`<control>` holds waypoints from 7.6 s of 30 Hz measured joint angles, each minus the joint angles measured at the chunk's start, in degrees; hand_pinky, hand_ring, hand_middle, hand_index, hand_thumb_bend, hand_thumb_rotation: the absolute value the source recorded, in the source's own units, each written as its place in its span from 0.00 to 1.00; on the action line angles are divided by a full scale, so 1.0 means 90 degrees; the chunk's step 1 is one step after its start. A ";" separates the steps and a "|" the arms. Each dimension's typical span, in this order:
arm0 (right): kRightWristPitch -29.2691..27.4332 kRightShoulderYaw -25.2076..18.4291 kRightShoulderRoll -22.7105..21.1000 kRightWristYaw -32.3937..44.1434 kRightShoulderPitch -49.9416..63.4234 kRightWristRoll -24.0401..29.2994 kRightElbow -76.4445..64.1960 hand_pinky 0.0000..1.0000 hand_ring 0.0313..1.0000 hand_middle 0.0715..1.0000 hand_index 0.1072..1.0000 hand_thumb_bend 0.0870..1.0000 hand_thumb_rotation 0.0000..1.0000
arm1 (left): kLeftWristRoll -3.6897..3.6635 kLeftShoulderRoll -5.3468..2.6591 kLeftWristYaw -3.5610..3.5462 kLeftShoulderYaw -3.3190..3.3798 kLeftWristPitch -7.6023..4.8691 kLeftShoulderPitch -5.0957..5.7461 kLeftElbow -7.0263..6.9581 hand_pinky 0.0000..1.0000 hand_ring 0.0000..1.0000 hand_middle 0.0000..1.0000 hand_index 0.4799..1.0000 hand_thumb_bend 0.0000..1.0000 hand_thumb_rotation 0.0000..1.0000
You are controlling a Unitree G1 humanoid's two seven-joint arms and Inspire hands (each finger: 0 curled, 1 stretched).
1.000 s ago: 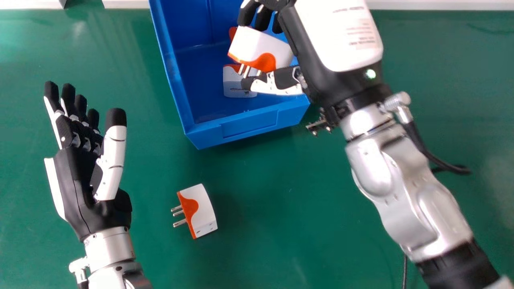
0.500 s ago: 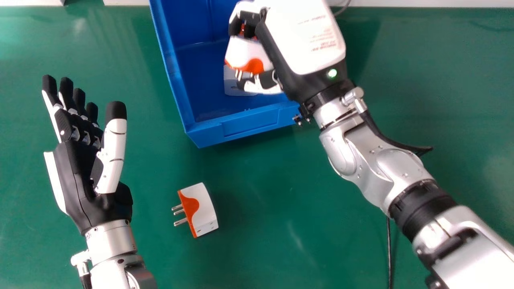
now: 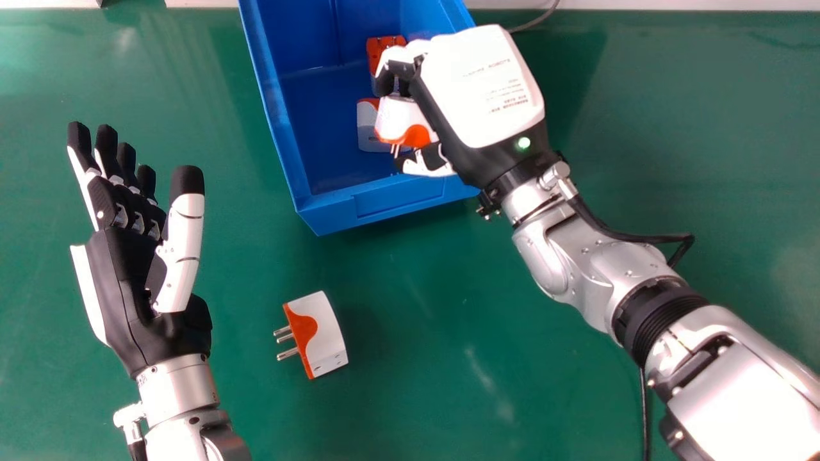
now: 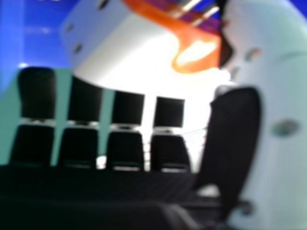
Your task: Pick all objects and put in blue box
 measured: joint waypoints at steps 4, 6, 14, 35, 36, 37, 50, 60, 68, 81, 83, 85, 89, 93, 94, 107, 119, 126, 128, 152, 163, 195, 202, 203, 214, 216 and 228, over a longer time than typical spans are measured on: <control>0.0004 0.0098 0.0042 -0.0037 0.0000 0.0004 0.0007 0.32 0.43 0.47 0.45 0.45 0.00 | -0.0003 0.0000 0.0005 0.0003 0.0000 0.0002 0.0000 1.00 1.00 1.00 1.00 0.66 0.42; 0.0010 0.0122 0.0070 -0.0037 0.0000 0.0005 0.0006 0.32 0.43 0.47 0.45 0.45 0.00 | -0.0006 0.0000 0.0003 0.0002 -0.0001 0.0003 0.0000 1.00 1.00 1.00 1.00 0.66 0.42; 0.0216 0.0241 0.0100 0.0017 -0.0011 0.0007 -0.0055 0.32 0.44 0.48 0.45 0.45 0.00 | -0.0004 0.0000 0.0003 -0.0001 -0.0001 0.0010 -0.0001 1.00 1.00 0.99 1.00 0.66 0.42; 0.1665 0.0473 0.0092 0.0743 0.0067 -0.0130 -0.1117 0.66 0.76 0.78 0.76 0.76 0.10 | 0.0051 -0.0001 0.0036 0.0008 -0.0022 0.0013 0.0000 1.00 1.00 0.99 1.00 0.68 0.43; 0.1685 0.0473 0.0092 0.0743 0.0075 -0.0129 -0.1177 0.66 0.76 0.78 0.76 0.76 0.10 | 0.0055 -0.0001 0.0038 0.0009 -0.0022 0.0013 0.0000 1.00 1.00 0.99 1.00 0.68 0.43; 0.1695 0.0473 0.0092 0.0743 0.0081 -0.0129 -0.1219 0.66 0.76 0.78 0.76 0.76 0.10 | 0.0056 -0.0001 0.0038 0.0009 -0.0022 0.0013 0.0000 1.00 1.00 0.99 1.00 0.68 0.43; 0.2235 0.0196 -0.0056 0.1277 0.0861 -0.0026 -0.2898 0.89 0.92 0.93 0.92 0.92 0.18 | 0.0025 -0.0008 -0.0008 -0.0025 -0.0014 0.0141 -0.0115 1.00 1.00 0.99 1.00 0.68 0.43; 0.4503 -0.0191 -0.0107 0.4179 0.2958 -0.0151 -0.6863 0.95 0.97 0.97 0.97 0.97 0.26 | -0.0098 -0.0006 -0.0027 -0.0032 0.0114 0.0217 -0.0155 1.00 1.00 0.99 1.00 0.68 0.43; 0.5915 -0.0097 -0.0281 0.7536 0.4346 -0.1393 -0.9846 0.98 0.98 0.99 0.98 0.99 0.30 | -0.0131 -0.0005 -0.0097 -0.0050 0.0159 0.0299 -0.0230 1.00 1.00 1.00 1.00 0.68 0.42; 0.4687 -0.0334 -0.0526 1.2602 0.4566 -0.3407 -1.1802 0.91 0.96 0.97 0.97 1.00 0.37 | -0.0071 -0.0004 -0.0180 -0.0072 0.0235 0.0338 -0.0422 1.00 1.00 0.99 1.00 0.67 0.42; 0.4465 -0.0396 -0.0469 1.2799 0.4588 -0.3423 -1.1805 0.91 0.96 0.97 0.97 1.00 0.37 | -0.0070 -0.0004 -0.0180 -0.0071 0.0242 0.0338 -0.0423 1.00 1.00 0.99 1.00 0.67 0.42; 0.4318 -0.0429 -0.0372 1.2886 0.4621 -0.3444 -1.1805 0.91 0.96 0.97 0.97 1.00 0.37 | -0.0072 -0.0004 -0.0179 -0.0071 0.0250 0.0338 -0.0431 1.00 1.00 0.99 1.00 0.67 0.42; 0.4048 -0.0466 -0.0152 1.2918 0.4673 -0.3628 -1.1803 0.85 0.93 0.95 0.96 1.00 0.38 | -0.0072 -0.0004 -0.0179 -0.0072 0.0251 0.0338 -0.0440 1.00 1.00 0.99 1.00 0.67 0.42; 0.3807 -0.0495 -0.0016 1.2831 0.4792 -0.3652 -1.1755 0.80 0.89 0.92 0.94 1.00 0.39 | -0.0071 -0.0004 -0.0176 -0.0074 0.0256 0.0338 -0.0464 1.00 1.00 0.99 1.00 0.67 0.42; 0.3746 -0.0494 0.0003 1.2780 0.4830 -0.3658 -1.1722 0.76 0.87 0.90 0.92 1.00 0.40 | -0.0070 -0.0004 -0.0175 -0.0073 0.0256 0.0338 -0.0469 1.00 1.00 0.99 1.00 0.67 0.42; 0.3254 -0.0489 0.0224 1.1582 0.5032 -0.3322 -1.0955 0.69 0.82 0.86 0.88 1.00 0.42 | -0.0067 -0.0003 -0.0176 -0.0074 0.0256 0.0359 -0.0478 1.00 1.00 0.99 1.00 0.67 0.43; 0.3188 -0.0251 0.0297 1.0508 0.5012 -0.2534 -0.9654 0.66 0.82 0.87 0.87 1.00 0.37 | -0.0073 -0.0004 -0.0175 -0.0079 0.0257 0.0398 -0.0497 1.00 1.00 0.99 1.00 0.67 0.43; 0.3179 -0.0009 0.0291 0.9889 0.4899 -0.2358 -0.9149 0.66 0.82 0.87 0.86 0.99 0.34 | -0.0066 -0.0006 -0.0174 -0.0087 0.0259 0.0459 -0.0519 1.00 1.00 0.99 1.00 0.68 0.43; 0.3177 0.0054 0.0292 0.9687 0.4847 -0.2322 -0.8967 0.67 0.83 0.88 0.86 1.00 0.34 | -0.0073 -0.0007 -0.0177 -0.0087 0.0261 0.0464 -0.0530 1.00 1.00 0.99 1.00 0.67 0.43; 0.2175 0.0253 0.0184 0.6917 0.4261 -0.0627 -0.6802 0.69 0.87 0.90 0.88 0.97 0.23 | -0.0094 -0.0010 -0.0277 -0.0080 0.0267 0.0497 -0.0538 1.00 1.00 1.00 1.00 0.67 0.42; 0.1989 0.0603 0.0152 0.6305 0.4039 -0.0646 -0.6295 0.64 0.83 0.88 0.87 0.91 0.16 | -0.0110 -0.0011 -0.0283 -0.0082 0.0266 0.0498 -0.0536 1.00 1.00 1.00 1.00 0.68 0.43; 0.2087 0.0711 0.0123 0.5743 0.3867 -0.0361 -0.5993 0.53 0.68 0.74 0.64 0.58 0.04 | -0.0085 -0.0012 -0.0268 -0.0085 0.0264 0.0497 -0.0525 1.00 1.00 1.00 1.00 0.68 0.43; 0.2062 0.0671 0.0197 0.5466 0.3868 -0.0123 -0.5975 0.44 0.56 0.62 0.58 0.54 0.02 | -0.0087 -0.0012 -0.0263 -0.0084 0.0264 0.0496 -0.0525 1.00 1.00 1.00 1.00 0.67 0.42; 0.2057 0.0671 0.0197 0.5448 0.3868 -0.0117 -0.5975 0.44 0.56 0.62 0.58 0.54 0.02 | -0.0089 -0.0012 -0.0265 -0.0085 0.0264 0.0495 -0.0525 1.00 1.00 1.00 1.00 0.67 0.42; 0.1966 0.0673 0.0191 0.5334 0.3917 -0.0103 -0.5979 0.39 0.49 0.56 0.55 0.51 0.01 | -0.0084 -0.0012 -0.0267 -0.0086 0.0264 0.0495 -0.0526 1.00 1.00 1.00 1.00 0.67 0.42; 0.1965 0.0673 0.0191 0.5334 0.3931 -0.0100 -0.5995 0.39 0.49 0.56 0.55 0.51 0.01 | -0.0081 -0.0012 -0.0267 -0.0087 0.0262 0.0496 -0.0526 1.00 1.00 1.00 1.00 0.67 0.42; 0.1944 0.0671 0.0189 0.5302 0.4007 -0.0091 -0.6028 0.35 0.43 0.50 0.52 0.49 0.01 | -0.0079 -0.0013 -0.0266 -0.0087 0.0262 0.0510 -0.0539 1.00 1.00 1.00 1.00 0.67 0.43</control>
